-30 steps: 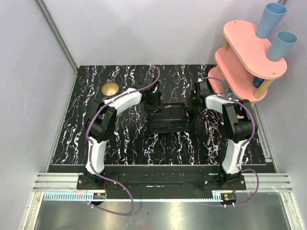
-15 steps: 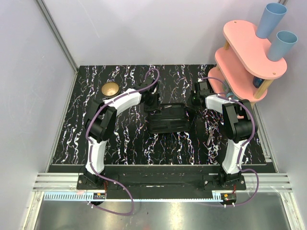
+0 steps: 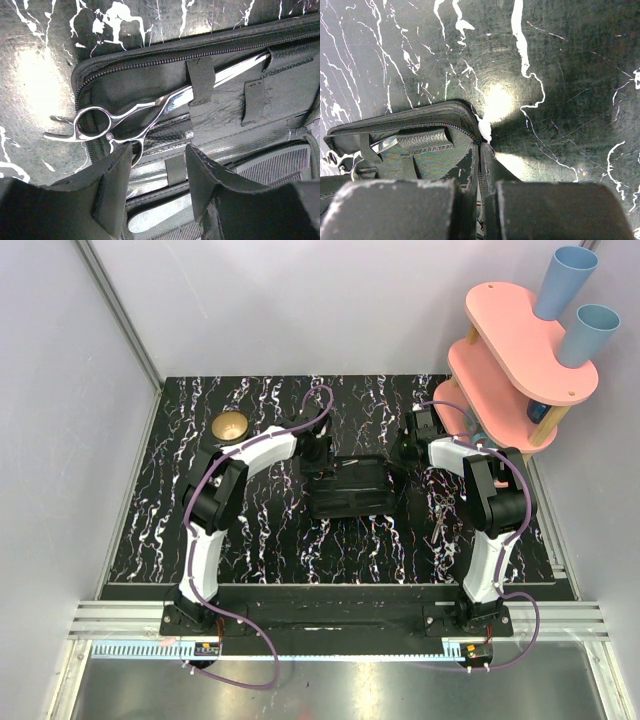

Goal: Sort the hair-cutting tools
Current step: Place the scissors in the hairdressing tool bag.

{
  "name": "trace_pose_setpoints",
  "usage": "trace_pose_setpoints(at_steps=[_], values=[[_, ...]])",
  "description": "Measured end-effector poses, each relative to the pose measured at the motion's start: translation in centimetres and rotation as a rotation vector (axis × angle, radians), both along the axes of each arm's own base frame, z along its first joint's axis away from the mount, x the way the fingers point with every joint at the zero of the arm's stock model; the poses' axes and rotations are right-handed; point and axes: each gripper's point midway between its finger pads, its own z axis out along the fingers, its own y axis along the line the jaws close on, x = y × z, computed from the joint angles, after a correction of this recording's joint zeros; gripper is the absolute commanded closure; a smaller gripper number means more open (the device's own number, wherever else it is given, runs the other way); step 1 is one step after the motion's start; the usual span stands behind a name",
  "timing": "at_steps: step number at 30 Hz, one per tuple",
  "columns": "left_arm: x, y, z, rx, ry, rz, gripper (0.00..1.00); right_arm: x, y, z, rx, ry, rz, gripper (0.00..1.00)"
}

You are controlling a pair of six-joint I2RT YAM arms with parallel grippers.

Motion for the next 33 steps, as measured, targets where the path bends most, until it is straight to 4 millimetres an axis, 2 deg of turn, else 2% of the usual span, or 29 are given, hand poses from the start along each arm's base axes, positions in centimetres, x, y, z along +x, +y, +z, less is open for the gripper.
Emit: trace_pose_setpoints(at_steps=[8,19,33], values=[[0.41,0.13,-0.1,0.014,-0.013,0.002,0.49,-0.01,0.01,-0.03,0.0,0.001,0.0,1.0],[0.43,0.34,-0.3,0.016,-0.005,-0.007,0.66,-0.01,0.0,-0.05,0.001,0.001,0.0,1.0],[0.53,0.35,-0.48,0.039,0.011,-0.024,0.68,-0.03,0.05,-0.1,0.003,0.003,0.002,1.0]])
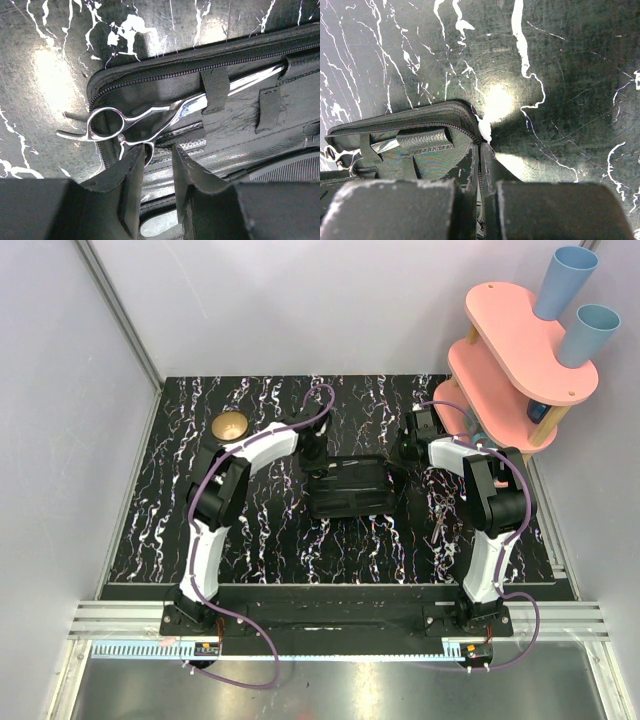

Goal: Sort the hair-cutting tools
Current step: Place the scissors in the hairdressing tool bag.

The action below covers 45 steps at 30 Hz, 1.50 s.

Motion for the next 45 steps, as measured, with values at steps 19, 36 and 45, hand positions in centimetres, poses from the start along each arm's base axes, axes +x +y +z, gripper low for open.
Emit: trace_pose_setpoints(at_steps=[19,36,45], values=[[-0.2,-0.3,-0.2,0.147,-0.095,-0.123,0.67,0.0,0.0,0.0,0.003,0.001,0.001,1.0],[-0.3,-0.8,-0.2,0.175,-0.14,-0.178,0.58,0.0,0.0,0.0,0.005,0.002,0.002,1.0],[-0.5,-1.2,-0.1,0.171,-0.183,-0.193,0.54,0.0,0.0,0.0,0.007,0.003,0.003,1.0]])
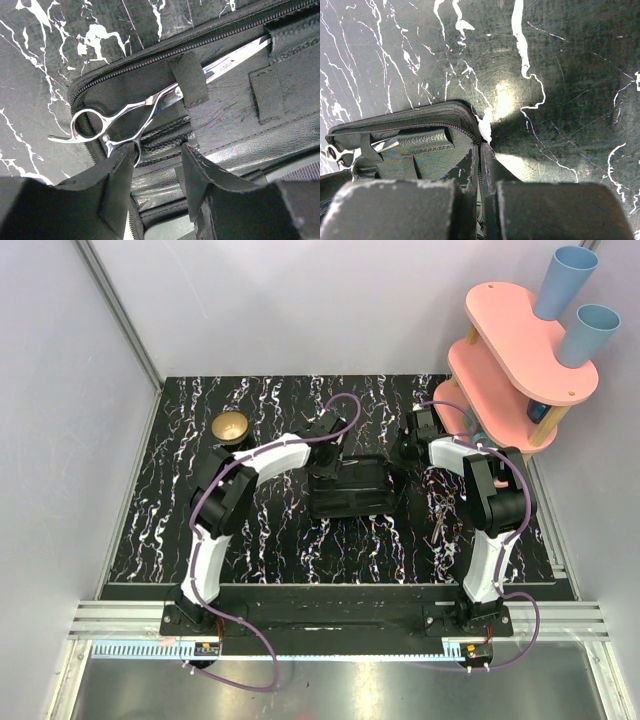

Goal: Sort the hair-cutting tools
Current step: Place the scissors in the hairdressing tool bag.

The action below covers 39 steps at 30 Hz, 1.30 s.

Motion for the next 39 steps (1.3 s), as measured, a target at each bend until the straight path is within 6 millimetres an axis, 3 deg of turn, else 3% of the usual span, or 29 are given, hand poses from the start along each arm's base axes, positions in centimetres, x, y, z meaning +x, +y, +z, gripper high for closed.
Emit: trace_pose_setpoints(at_steps=[6,9,15,19,21,23,26,34,39], values=[[0.1,-0.2,0.3,-0.008,-0.071,0.003,0.58,0.0,0.0,0.0,0.0,0.001,0.0,1.0],[1.1,-1.6,1.4,-0.054,-0.132,0.005,0.64,0.0,0.0,0.0,0.0,0.003,0.0,1.0],[2.3,-4.0,4.6,-0.144,-0.215,0.005,0.63,0.0,0.0,-0.1,0.0,0.004,0.0,1.0],[2.8,-4.7,5.6,-0.173,-0.232,0.012,0.63,0.0,0.0,0.0,0.0,0.005,0.001,1.0],[2.8,-4.5,5.5,-0.17,-0.23,0.022,0.61,0.0,0.0,0.0,0.0,0.005,0.001,1.0],[2.7,-4.0,5.3,-0.159,-0.217,0.04,0.51,0.0,0.0,-0.1,0.0,0.005,0.001,1.0],[2.9,-2.6,4.8,-0.136,-0.193,0.09,0.44,0.0,0.0,-0.1,0.001,0.006,0.001,1.0],[4.4,1.8,4.0,-0.116,-0.138,0.237,0.43,0.0,0.0,-0.1,0.006,0.007,0.003,1.0],[4.0,1.5,2.6,-0.119,-0.092,0.241,0.43,0.0,0.0,-0.1,0.006,0.009,0.003,1.0]])
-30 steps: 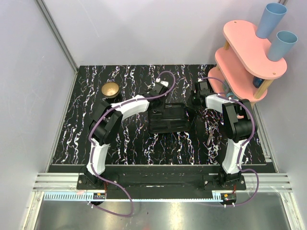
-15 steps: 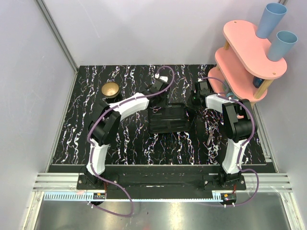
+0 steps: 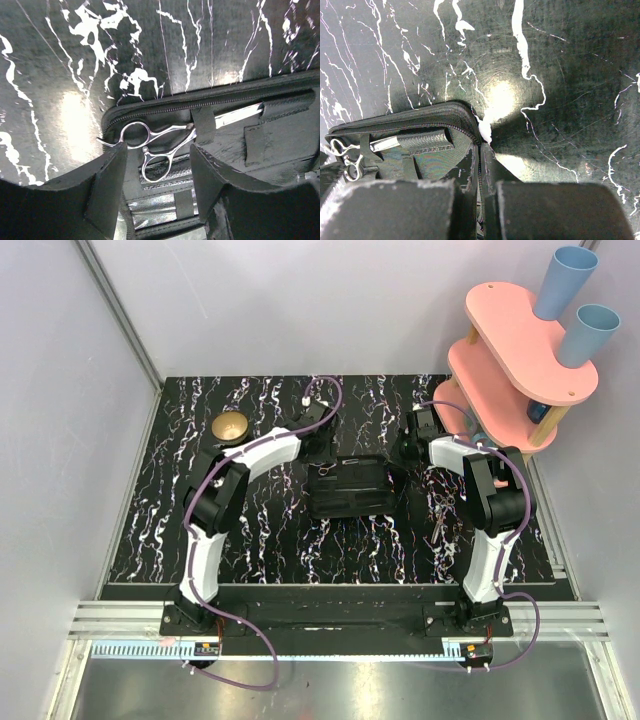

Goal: Sort the hair-cutting tools
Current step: Place the scissors in the hairdressing tool bag.

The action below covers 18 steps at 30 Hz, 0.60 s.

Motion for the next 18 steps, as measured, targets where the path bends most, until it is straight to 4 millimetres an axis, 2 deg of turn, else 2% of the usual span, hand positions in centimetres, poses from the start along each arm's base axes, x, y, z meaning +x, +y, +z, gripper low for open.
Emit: trace_pose_setpoints(at_steps=[5,18], values=[[-1.2,-0.5,-1.9,-0.012,0.073,-0.013,0.47,0.0,0.0,0.0,0.002,0.003,0.001,1.0],[-1.6,-1.3,-2.0,-0.059,0.1,-0.03,0.57,0.0,0.0,0.0,0.004,0.008,0.002,1.0]])
